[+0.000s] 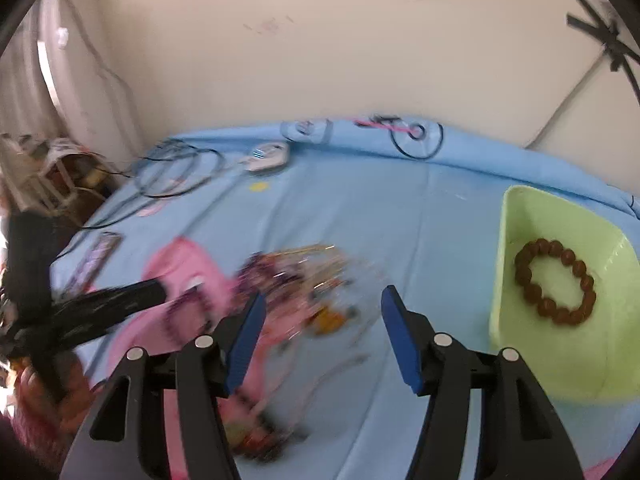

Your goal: Organize jewelry

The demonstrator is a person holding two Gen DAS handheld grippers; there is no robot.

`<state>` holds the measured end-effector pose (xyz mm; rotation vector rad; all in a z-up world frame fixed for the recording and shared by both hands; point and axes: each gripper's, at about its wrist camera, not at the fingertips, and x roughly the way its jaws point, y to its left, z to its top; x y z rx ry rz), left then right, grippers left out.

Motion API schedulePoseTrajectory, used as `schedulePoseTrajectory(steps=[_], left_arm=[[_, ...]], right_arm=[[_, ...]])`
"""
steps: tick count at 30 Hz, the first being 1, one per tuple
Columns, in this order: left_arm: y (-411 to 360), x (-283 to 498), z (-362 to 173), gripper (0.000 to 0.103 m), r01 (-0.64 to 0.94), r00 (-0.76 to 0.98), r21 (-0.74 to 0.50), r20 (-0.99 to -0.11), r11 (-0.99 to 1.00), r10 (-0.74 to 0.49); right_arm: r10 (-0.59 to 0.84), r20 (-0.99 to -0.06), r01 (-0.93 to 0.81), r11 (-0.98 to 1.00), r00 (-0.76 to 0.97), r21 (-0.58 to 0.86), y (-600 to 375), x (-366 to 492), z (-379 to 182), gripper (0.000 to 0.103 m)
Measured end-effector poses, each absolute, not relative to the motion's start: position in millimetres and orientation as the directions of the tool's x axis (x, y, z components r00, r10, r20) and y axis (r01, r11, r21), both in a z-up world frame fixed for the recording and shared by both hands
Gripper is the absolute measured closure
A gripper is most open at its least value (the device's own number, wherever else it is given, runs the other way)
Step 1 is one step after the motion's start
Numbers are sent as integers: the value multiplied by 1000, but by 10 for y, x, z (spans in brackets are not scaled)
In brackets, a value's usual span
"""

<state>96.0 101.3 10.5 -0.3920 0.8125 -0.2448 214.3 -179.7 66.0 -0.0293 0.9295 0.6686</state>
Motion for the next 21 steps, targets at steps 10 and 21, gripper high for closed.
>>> schedulePoseTrajectory(steps=[10,21], left_arm=[[1019,974,115,88,83,662,-430,-651,899,-372],[928,917,231,88,121,709,-351,-624,928,-329]], right_arm=[[380,-865,-576,806,329,135,-1602,2658,505,88],[438,-829,-615,774,348,151,-1430,2618,569,103]])
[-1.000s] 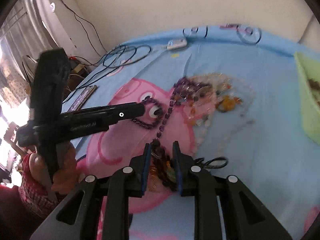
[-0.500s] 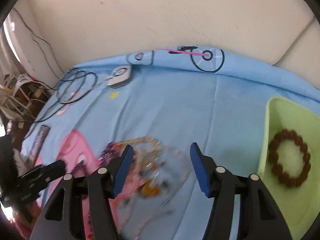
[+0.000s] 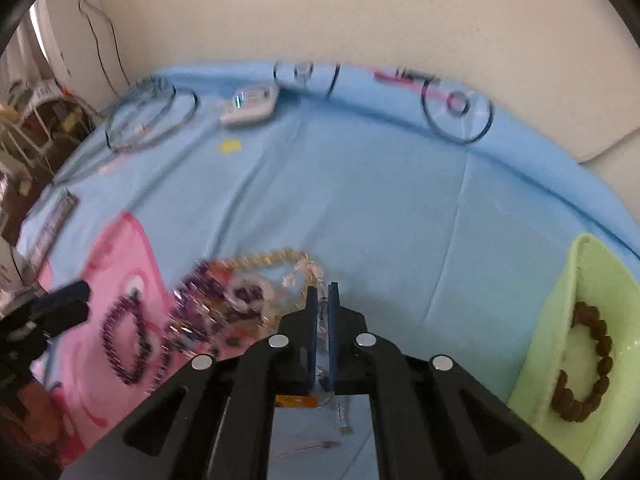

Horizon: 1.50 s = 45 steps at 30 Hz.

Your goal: Organize jewelry

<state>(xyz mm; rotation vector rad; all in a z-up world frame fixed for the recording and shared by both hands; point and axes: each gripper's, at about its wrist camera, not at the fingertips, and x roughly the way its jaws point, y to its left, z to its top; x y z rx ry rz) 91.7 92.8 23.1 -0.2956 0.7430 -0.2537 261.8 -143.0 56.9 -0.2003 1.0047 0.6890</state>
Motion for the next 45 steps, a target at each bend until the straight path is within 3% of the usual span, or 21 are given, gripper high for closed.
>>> schedulePoseTrajectory(steps=[1,3,5,8,10,17,18,19,20,22,35,39,45], left_arm=[[917,904,250,87,124,719,-339,-617,933,-320],[862,875,300,72,138,737,-308,-603,941,-305],[784,853,355,49,173,744,-297,-586,939,-322],[614,826,498,33,241,747,-281,-558,929,-362],[481,819,566,28,283,742,-263,-550,922,-384],[-140,982,664,28,392,689,-194,-586,899,-426],[-226,1016,663,30,407,679,-187,-593,894,-433],[-287,1039,656,45,413,671,-183,-601,892,-434],[-373,1105,658,70,423,652,-182,-619,888,-437],[-454,1206,713,98,453,611,-218,-630,865,-479],[-1134,1516,2227,98,594,610,-215,-507,775,-609],[-1410,1696,2255,98,604,580,-237,-524,761,-623],[-1805,2015,1691,98,585,497,-274,-623,764,-604]], right_arm=[[467,-804,-611,773,367,170,-1484,2573,702,103],[499,-768,-616,767,401,177,-1553,2461,911,103],[533,-722,-629,758,442,175,-1639,2301,1174,103],[562,-667,-643,749,490,158,-1726,2126,1477,103],[579,-623,-650,746,526,145,-1814,2015,1704,103],[623,-488,-655,744,611,129,-2104,1662,2371,103],[628,-467,-657,743,622,124,-2150,1612,2472,103],[632,-454,-659,742,628,121,-2184,1580,2535,103],[634,-436,-659,743,639,114,-2229,1539,2628,103],[626,-408,-651,753,665,94,-2314,1500,2780,103],[526,-299,-513,849,796,128,-3227,1775,3277,103],[499,-321,-469,866,805,173,-3516,1927,3073,103],[478,-418,-412,878,773,243,-3831,2152,2373,103]])
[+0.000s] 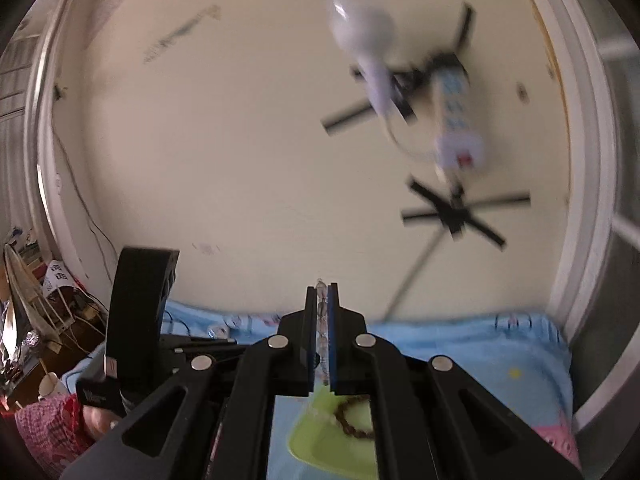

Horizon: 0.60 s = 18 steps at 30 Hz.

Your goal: Organize jewelry

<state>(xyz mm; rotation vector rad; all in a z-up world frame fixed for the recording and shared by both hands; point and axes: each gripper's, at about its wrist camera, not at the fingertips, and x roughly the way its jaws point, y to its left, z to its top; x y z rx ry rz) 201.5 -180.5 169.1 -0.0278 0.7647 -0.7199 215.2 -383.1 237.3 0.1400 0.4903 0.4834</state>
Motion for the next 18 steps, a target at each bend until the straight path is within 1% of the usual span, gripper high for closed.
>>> schedulePoseTrajectory(steps=[5,7,9,10,11,12,14,16,17,18], left_arm=[[-2013,2127,1126,98,567,406,-297,-711,768,-575],[-2075,2127,977,98,566,384,-292,-735,771,-559],[-2134,2133,803,98,558,353,-272,-777,784,-521],[-2177,2150,686,90,551,322,-250,-816,796,-479],[-2190,2164,617,74,540,309,-229,-841,810,-444],[-2192,2179,539,68,525,295,-203,-868,827,-400],[-2159,2194,500,67,510,276,-180,-892,841,-358],[-2015,2185,649,67,500,280,-212,-878,840,-389],[-1926,2169,759,67,497,293,-227,-865,838,-408],[-1848,2152,857,67,494,308,-233,-854,838,-420]], right_arm=[[484,-522,-364,875,702,320,-3947,2265,1614,103],[485,-559,-353,874,672,334,-3936,2281,1353,103],[482,-595,-341,876,643,342,-3909,2286,1140,103],[474,-628,-330,881,618,340,-3877,2303,997,103],[467,-649,-322,884,600,338,-3857,2321,928,103],[462,-671,-313,887,580,340,-3839,2336,845,103],[467,-687,-294,884,556,362,-3847,2383,783,103],[485,-671,-287,874,561,392,-3884,2375,840,103],[482,-657,-281,875,579,394,-3906,2331,915,98],[482,-637,-279,874,602,397,-3926,2289,1017,85]])
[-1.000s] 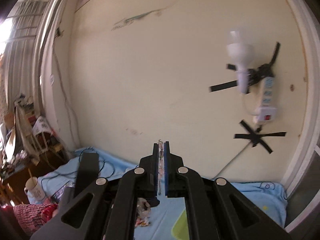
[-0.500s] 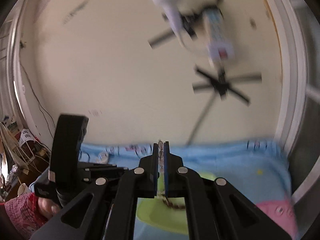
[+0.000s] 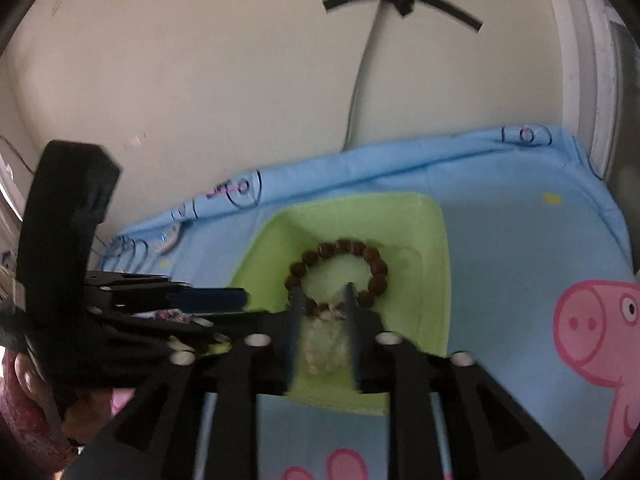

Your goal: Organize jewelry

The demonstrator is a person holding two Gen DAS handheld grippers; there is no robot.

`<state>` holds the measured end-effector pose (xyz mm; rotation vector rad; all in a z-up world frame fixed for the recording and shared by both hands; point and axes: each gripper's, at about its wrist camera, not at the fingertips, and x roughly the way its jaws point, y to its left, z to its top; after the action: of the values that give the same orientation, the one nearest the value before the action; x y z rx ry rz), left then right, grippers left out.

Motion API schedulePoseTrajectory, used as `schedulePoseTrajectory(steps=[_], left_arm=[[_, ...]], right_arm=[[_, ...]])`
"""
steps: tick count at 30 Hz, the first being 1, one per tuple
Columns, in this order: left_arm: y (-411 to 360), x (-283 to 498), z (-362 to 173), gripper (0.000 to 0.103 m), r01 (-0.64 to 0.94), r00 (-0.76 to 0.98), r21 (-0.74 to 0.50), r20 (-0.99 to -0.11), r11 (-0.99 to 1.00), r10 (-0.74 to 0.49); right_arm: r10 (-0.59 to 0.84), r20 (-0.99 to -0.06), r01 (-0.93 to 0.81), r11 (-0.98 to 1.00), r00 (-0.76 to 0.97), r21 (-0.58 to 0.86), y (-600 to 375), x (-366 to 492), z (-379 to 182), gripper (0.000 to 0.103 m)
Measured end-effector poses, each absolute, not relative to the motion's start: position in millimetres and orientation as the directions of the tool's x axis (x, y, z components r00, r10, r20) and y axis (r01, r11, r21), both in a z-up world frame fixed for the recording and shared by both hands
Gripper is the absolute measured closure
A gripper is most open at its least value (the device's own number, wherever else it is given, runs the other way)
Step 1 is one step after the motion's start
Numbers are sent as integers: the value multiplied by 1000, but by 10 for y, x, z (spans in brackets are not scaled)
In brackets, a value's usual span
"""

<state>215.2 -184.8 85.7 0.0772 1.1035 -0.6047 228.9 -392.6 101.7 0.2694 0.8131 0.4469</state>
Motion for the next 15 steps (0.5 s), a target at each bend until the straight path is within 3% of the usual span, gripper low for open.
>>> schedulePoseTrajectory(steps=[5,8,11,15], left_arm=[[-1028,1902,1496,65,463,475,-271,-727,844,-495],[-389,1691,1570,59,393,589,-276,-657,877,-470],[134,1521,1335,59,302,652,-262,-645,917,-399],[507,1431,787,59,213,625,-272,-701,939,-345]], right_arm=[[547,-510,-347,830,664,437,-3921,2048,1518,82],[610,-472,-429,789,636,441,-3705,1883,1654,82],[649,-512,-507,760,563,406,-3271,1838,1601,82],[646,-617,-556,743,450,373,-2604,1949,1274,88]])
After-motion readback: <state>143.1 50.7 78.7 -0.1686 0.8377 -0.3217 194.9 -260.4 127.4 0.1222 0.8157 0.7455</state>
